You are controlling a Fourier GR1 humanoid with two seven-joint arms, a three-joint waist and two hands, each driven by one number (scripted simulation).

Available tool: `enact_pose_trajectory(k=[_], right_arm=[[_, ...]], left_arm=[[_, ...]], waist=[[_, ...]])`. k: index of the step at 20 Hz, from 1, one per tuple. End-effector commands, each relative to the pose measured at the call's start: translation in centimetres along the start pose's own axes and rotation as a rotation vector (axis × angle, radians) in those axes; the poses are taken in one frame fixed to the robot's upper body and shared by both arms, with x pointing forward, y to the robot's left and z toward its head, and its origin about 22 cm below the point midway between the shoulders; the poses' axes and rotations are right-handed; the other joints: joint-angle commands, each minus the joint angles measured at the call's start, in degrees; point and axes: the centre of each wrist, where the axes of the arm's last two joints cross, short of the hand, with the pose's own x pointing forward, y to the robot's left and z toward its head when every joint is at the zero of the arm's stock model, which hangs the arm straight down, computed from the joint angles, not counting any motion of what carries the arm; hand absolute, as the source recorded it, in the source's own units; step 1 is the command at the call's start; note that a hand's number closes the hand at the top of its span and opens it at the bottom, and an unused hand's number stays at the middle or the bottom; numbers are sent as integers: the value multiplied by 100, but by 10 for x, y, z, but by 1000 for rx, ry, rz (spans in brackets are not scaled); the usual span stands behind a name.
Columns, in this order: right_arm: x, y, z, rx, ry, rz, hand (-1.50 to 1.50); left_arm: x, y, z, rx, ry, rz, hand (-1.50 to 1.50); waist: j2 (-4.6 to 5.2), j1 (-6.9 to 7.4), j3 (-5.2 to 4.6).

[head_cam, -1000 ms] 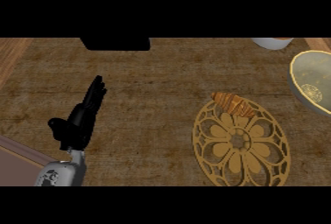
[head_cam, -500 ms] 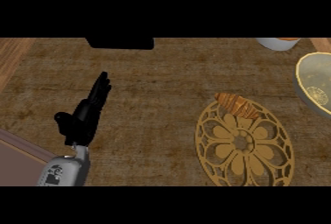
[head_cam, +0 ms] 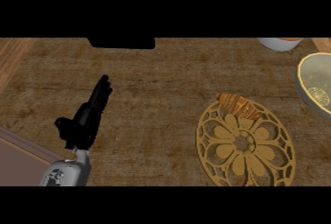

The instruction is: Pick the tomato from the placemat and place it in the bowl

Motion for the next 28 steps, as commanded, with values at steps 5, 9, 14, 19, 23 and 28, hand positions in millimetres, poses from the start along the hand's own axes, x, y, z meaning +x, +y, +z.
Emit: enact_pose_trajectory(k=[5,9,14,19,23,28], right_arm=[[-49,15,-5,109,65,2,150],[-61,33,-2,197,154,-121,-150],[-75,33,9,274,66,-229,-150],[-81,27,13,128,-37,-408,-150],[-78,10,6,6,-60,-482,-150],[-88,-22,17,2,50,-599,-150]], left_arm=[[0,5,-1,-11,0,-11,0],[0,-3,-6,-2,-3,10,0],[3,-13,-2,-12,-1,-5,0],[5,-5,-2,-9,4,17,0],[2,19,-3,17,-7,-5,0],[-5,4,2,-3,-3,-21,0]], waist=[[8,14,4],[37,64,9],[57,113,22],[22,16,19],[1,-52,9],[32,2,13]])
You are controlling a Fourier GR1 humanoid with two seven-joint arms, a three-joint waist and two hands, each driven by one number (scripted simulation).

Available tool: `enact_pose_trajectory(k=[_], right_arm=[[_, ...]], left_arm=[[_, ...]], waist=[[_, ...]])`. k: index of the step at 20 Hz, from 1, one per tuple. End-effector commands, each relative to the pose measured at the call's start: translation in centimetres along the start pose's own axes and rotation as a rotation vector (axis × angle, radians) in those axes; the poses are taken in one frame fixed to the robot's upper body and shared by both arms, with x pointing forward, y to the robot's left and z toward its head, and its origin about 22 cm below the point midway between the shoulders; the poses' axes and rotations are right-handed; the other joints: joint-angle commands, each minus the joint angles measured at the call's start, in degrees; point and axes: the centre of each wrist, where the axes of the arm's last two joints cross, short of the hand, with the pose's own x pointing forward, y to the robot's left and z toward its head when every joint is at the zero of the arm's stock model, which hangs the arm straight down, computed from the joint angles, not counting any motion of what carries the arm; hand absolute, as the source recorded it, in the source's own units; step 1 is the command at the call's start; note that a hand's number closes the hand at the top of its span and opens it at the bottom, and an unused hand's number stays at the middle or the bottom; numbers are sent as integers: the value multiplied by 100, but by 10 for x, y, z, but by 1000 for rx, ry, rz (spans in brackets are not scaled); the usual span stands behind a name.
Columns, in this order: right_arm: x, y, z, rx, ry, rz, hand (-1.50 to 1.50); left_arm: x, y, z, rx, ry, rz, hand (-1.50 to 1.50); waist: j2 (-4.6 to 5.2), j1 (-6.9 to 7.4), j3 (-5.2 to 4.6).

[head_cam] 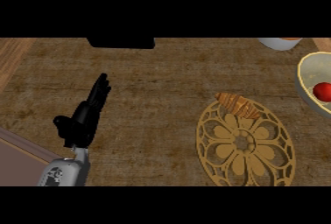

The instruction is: Pick the tomato from the placemat and place it in the bowl

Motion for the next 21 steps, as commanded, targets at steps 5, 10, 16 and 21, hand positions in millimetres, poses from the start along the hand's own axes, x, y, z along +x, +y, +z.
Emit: enact_pose_trajectory(k=[5,10,16,21], right_arm=[[2,-54,39,-4,35,-199,-150],[-6,-58,54,32,45,-274,-150],[-7,-68,69,81,36,-298,-150],[-17,-67,86,87,41,-296,-150]], left_arm=[[-7,-4,-2,13,-11,6,0],[-8,-19,3,8,-12,8,0],[-2,2,2,9,-2,15,0],[7,5,-2,15,-26,7,0]], waist=[[16,-67,6],[18,-34,20],[4,-52,23],[-1,-82,34]])
